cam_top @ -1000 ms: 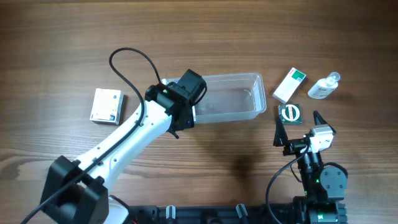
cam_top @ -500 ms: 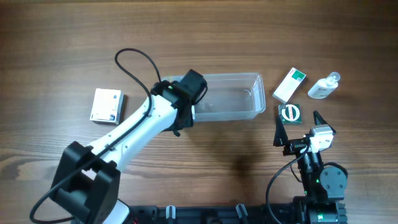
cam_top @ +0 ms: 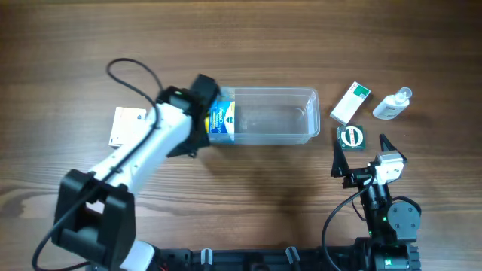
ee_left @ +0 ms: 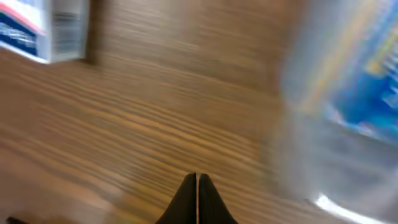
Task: Pack container
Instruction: 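Withdraw the left gripper toward the white Hansaplast box, then grasp the white Hansaplast box with the left gripper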
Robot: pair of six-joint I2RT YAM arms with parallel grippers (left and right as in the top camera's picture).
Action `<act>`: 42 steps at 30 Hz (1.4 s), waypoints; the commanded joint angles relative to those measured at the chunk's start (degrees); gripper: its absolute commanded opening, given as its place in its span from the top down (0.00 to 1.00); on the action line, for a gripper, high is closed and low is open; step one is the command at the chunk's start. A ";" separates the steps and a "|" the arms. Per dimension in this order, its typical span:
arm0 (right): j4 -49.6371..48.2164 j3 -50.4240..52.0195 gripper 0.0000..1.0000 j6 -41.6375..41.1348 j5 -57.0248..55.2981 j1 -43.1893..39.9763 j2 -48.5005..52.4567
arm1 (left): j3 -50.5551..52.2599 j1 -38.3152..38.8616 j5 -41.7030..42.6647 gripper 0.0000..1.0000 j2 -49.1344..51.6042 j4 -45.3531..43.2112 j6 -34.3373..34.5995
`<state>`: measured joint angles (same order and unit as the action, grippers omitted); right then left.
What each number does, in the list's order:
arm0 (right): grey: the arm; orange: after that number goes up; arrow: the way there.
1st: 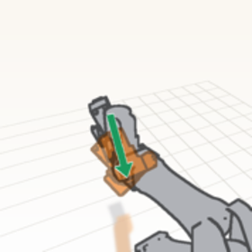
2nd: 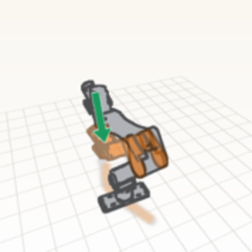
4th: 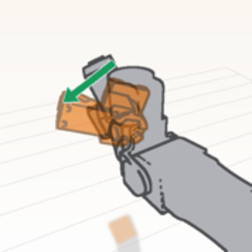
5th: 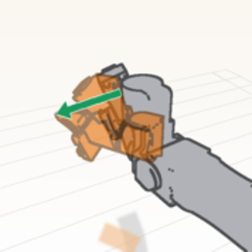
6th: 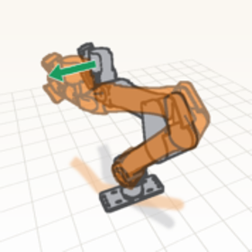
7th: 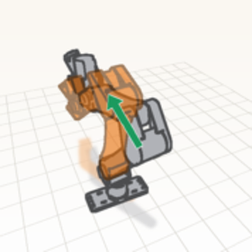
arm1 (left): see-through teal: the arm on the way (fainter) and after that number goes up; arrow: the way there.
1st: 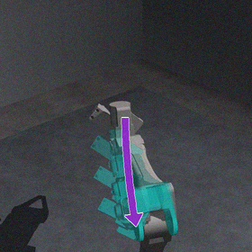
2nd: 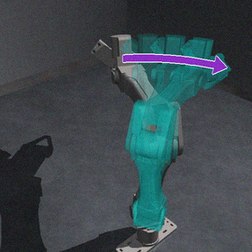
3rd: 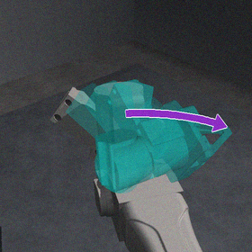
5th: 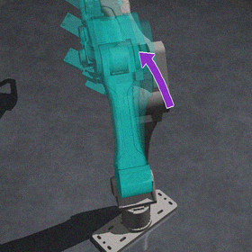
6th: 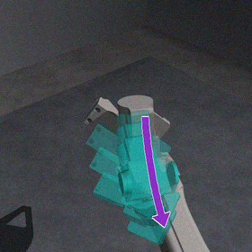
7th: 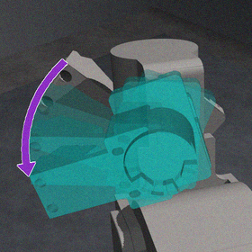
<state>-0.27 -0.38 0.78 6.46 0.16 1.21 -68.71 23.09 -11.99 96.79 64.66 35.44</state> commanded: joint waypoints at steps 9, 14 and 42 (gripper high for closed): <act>-0.24 0.09 0.00 0.57 0.68 -0.20 -0.28 | 0.24 -31.21 -0.50 0.88 -1.44 -6.82 -2.27; -0.24 0.09 0.00 0.57 0.68 -0.20 -0.28 | 0.24 -38.62 -0.37 0.82 -1.44 -12.07 -12.41; -0.24 0.09 0.00 0.59 0.68 -0.20 -0.28 | 0.26 -38.14 20.22 0.00 6.47 -22.71 -42.75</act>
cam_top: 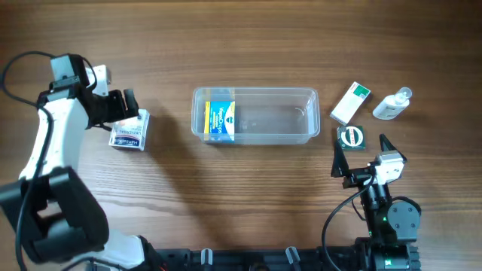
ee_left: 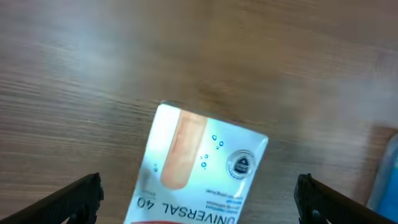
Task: Pack container
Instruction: 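Grasp the white Hansaplast box with the left gripper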
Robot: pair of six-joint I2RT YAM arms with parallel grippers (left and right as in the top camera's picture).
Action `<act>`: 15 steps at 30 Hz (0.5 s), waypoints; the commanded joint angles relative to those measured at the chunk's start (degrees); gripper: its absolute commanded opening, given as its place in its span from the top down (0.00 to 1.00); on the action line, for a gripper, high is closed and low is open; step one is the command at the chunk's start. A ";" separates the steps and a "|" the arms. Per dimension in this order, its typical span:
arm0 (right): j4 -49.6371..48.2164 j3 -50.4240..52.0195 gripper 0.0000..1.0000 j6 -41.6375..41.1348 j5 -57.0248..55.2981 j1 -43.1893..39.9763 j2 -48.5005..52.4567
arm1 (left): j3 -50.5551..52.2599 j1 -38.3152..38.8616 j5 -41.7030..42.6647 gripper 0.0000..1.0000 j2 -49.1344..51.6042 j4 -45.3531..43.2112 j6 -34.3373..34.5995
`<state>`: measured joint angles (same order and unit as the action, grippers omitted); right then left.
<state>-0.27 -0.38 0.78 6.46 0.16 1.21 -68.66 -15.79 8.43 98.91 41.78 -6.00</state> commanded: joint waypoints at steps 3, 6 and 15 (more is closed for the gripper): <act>-0.24 0.09 0.00 0.59 0.68 -0.20 -0.28 | 0.22 0.94 -1.84 0.00 7.32 -0.09 -1.29; -0.24 0.09 0.00 0.57 0.68 -0.20 -0.28 | 0.22 0.94 -2.08 0.00 10.19 -0.96 -1.29; -0.24 0.09 0.00 0.59 0.68 -0.20 -0.28 | 0.20 2.27 -1.99 0.11 10.99 -0.42 -1.05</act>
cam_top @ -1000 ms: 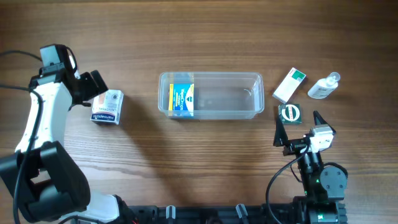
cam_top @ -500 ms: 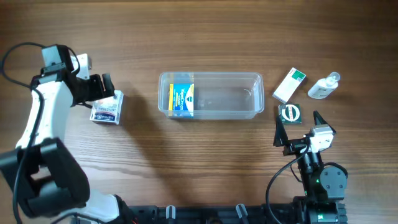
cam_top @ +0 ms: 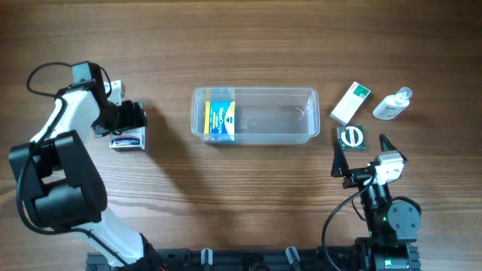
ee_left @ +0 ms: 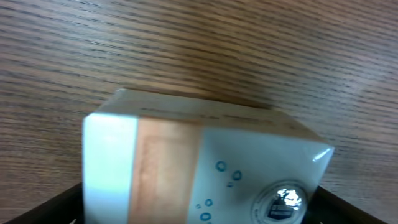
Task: Pack container
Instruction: 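Grasp the white Hansaplast box with the left gripper, then carry the Hansaplast box with the left gripper into the container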
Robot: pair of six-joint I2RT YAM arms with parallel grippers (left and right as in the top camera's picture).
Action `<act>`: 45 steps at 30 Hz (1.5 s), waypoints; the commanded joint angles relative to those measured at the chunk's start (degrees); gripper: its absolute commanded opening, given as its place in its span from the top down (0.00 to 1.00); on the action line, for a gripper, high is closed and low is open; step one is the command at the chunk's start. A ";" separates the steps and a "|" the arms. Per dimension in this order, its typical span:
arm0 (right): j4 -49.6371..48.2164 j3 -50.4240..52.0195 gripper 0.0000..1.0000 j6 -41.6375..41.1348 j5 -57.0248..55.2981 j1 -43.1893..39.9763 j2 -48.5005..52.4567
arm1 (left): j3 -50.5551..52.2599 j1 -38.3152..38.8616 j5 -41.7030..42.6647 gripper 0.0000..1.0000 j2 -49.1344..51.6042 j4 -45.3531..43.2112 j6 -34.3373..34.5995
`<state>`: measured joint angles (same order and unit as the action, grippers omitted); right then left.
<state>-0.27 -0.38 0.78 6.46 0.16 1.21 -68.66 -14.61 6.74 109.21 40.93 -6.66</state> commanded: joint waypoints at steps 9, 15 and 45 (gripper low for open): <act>-0.24 0.09 0.00 0.59 0.68 -0.20 -0.28 | 0.20 2.99 -0.39 0.22 0.66 2.60 0.61; -0.24 0.09 0.00 0.57 0.68 -0.20 -0.28 | -0.15 2.99 -0.37 0.21 -0.28 2.58 3.96; -0.24 0.09 0.00 0.59 0.68 -0.17 -0.28 | -20.46 32.94 0.26 0.25 -13.86 10.75 16.20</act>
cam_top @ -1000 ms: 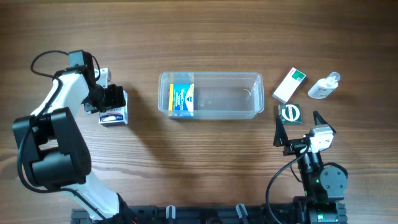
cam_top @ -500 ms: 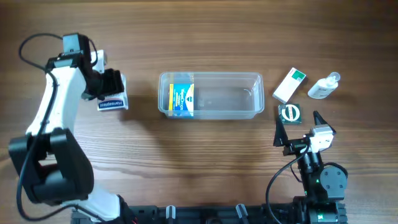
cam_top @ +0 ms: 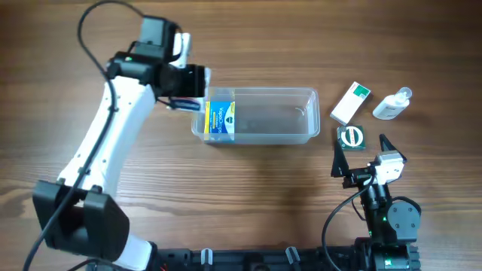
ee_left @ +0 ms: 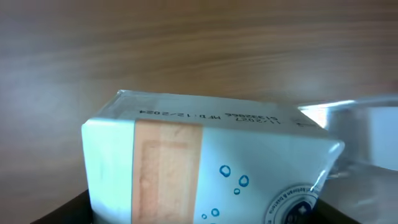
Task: Pack container
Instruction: 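Carry the Hansaplast box with the left gripper into the container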
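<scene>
My left gripper [cam_top: 184, 96] is shut on a white plaster box [ee_left: 205, 162] with an orange stripe and blue dots. It holds the box above the table at the left end of the clear plastic container [cam_top: 301, 113]. The container's edge [ee_left: 373, 124] shows at the right of the left wrist view. A blue and yellow box [cam_top: 221, 120] stands inside the container at its left end. My right gripper [cam_top: 361, 154] rests open and empty near the front right, apart from everything.
Right of the container lie a white and green box [cam_top: 350, 103], a small clear bottle [cam_top: 392, 104] and a round green tin [cam_top: 351, 136]. The left arm reaches across the table's left half.
The left gripper was at the far left around the white box lying on the table. Now it holds that box in the air at the container's left end. The right arm has not moved.
The left gripper was shut and empty beside the container's left end. Then it stood open over the white box at the far left, then low around that box. Now it has the box and is back at the container.
</scene>
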Robot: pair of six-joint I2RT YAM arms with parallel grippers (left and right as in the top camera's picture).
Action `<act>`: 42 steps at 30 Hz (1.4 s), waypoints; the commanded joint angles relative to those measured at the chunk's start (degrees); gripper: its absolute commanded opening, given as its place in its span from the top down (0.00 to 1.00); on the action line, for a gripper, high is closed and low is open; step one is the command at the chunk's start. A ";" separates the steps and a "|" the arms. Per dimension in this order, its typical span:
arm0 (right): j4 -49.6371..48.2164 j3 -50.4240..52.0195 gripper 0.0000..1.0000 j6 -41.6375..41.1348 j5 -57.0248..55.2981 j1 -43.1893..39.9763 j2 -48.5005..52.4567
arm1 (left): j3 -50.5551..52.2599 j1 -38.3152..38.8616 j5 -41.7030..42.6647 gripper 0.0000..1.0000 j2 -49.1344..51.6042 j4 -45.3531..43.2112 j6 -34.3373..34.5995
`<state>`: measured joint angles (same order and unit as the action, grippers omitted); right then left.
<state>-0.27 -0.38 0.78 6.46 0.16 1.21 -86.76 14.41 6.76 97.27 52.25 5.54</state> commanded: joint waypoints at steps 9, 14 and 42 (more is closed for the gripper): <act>-0.24 0.09 0.00 0.57 0.68 -0.20 -0.28 | -2.36 15.69 -0.20 0.26 -1.68 -4.90 10.91; -0.26 0.09 0.00 0.57 0.68 -0.20 -0.28 | -2.34 18.97 -2.67 0.27 -0.76 -4.90 15.98; -0.24 0.09 0.00 0.57 0.68 -0.17 -0.28 | -1.18 21.07 -4.74 0.32 12.37 -3.19 25.00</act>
<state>-0.27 -0.38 0.78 6.46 0.16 1.21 -88.03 35.00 4.10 108.66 49.06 29.10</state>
